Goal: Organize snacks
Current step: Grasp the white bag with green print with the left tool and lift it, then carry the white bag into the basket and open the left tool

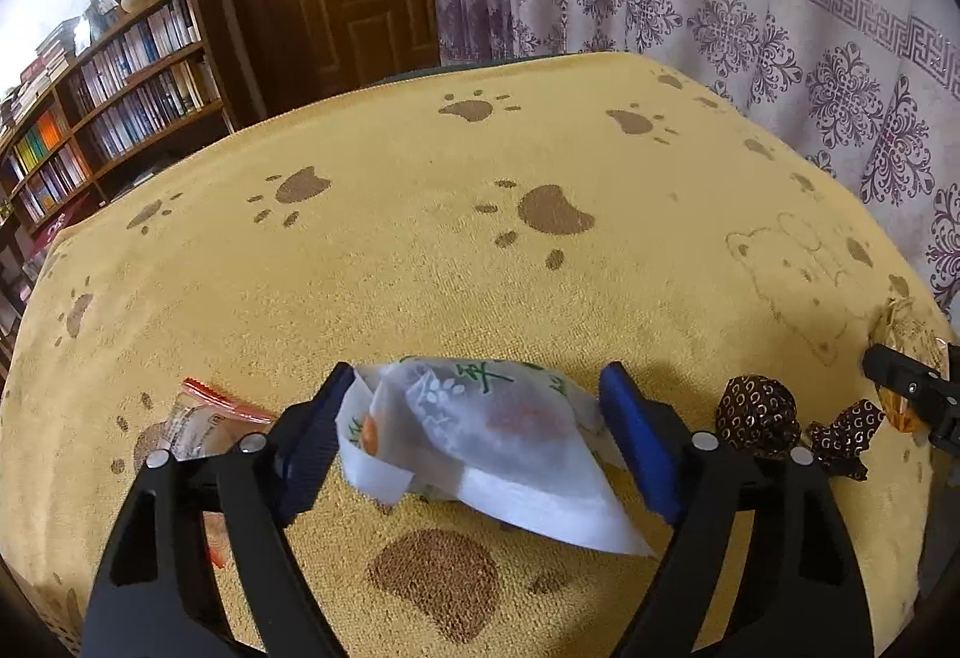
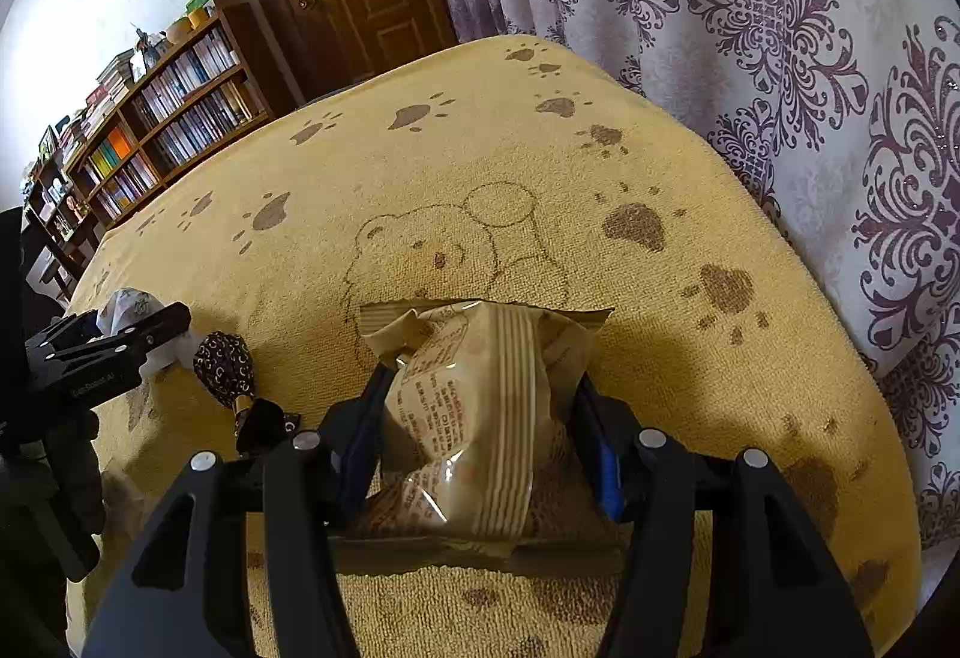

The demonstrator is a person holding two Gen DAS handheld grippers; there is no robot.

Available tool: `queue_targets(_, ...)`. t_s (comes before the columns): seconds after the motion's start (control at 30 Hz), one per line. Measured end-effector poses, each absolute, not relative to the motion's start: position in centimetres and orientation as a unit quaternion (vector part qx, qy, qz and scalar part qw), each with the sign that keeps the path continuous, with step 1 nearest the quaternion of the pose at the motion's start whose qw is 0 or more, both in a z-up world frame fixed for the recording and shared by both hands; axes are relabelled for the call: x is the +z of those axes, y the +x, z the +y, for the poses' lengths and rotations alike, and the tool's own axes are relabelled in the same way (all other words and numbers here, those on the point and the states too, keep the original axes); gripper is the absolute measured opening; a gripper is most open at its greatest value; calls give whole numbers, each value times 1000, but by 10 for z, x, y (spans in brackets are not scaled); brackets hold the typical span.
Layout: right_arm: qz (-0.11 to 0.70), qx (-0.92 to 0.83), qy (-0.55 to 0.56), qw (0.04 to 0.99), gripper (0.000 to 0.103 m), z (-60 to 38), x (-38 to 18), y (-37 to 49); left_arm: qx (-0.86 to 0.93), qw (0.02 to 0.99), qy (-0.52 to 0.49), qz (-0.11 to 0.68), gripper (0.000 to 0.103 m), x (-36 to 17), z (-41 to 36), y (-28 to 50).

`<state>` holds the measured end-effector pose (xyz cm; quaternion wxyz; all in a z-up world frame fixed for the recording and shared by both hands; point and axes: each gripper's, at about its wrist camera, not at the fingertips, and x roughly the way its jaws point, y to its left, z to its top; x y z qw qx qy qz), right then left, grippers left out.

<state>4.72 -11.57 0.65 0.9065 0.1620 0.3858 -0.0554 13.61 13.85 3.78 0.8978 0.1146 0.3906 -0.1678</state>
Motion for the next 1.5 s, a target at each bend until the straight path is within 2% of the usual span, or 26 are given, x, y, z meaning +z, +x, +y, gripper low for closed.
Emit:
queue_targets(0.17, 386, -55, 162, 907, 57, -116, 6, 47, -177, 899, 115, 384, 70, 41, 141, 131)
queue_targets(0.5, 385, -55, 162, 907, 57, -116, 6, 47, -176, 911, 99, 359, 61, 66, 155, 113)
queue_targets(0.53, 385, -55, 162, 907, 57, -116, 6, 47, -176, 912, 96, 358, 55, 68, 158, 111)
queue_targets(0.57, 385, -55, 162, 907, 57, -116, 6, 47, -172, 913, 94, 356, 41, 69, 160, 110)
queue_targets(0.6, 385, -55, 162, 907, 57, -116, 6, 47, -170, 914, 88, 357, 39, 71, 164, 110)
queue_targets(0.7, 385, -55, 163, 907, 57, -116, 6, 47, -163, 915, 66, 364, 39, 70, 173, 109)
queue_targets(0.73, 385, -55, 163, 907, 57, -116, 6, 47, -154, 916, 64, 364, 43, 68, 176, 109)
queue_targets(0.8, 385, -55, 163, 907, 57, -116, 6, 47, -154, 914, 53, 371, 63, 64, 181, 110)
queue_targets(0.83, 385, -55, 163, 907, 57, -116, 6, 47, -153, 914, 45, 373, 76, 63, 184, 110)
queue_targets(0.87, 385, -54, 163, 907, 57, -116, 6, 47, -154, 915, 34, 372, 80, 63, 187, 109)
queue_targets(1.03, 384, -54, 164, 907, 57, -115, 7, 47, -173, 913, 34, 369, 87, 60, 185, 103)
queue_targets(1.3, 384, -53, 164, 907, 57, -114, 7, 47, -164, 901, 70, 395, 88, 37, 172, 102)
queue_targets(1.37, 384, -53, 164, 907, 57, -114, 7, 47, -154, 900, 82, 400, 77, 32, 170, 104)
queue_targets(1.43, 384, -53, 164, 907, 57, -114, 7, 47, -149, 899, 80, 403, 71, 30, 172, 106)
queue_targets(1.47, 384, -53, 164, 907, 57, -114, 7, 47, -149, 899, 75, 404, 61, 30, 174, 106)
queue_targets(1.5, 384, -53, 164, 907, 57, -114, 7, 47, -145, 901, 72, 403, 57, 32, 177, 107)
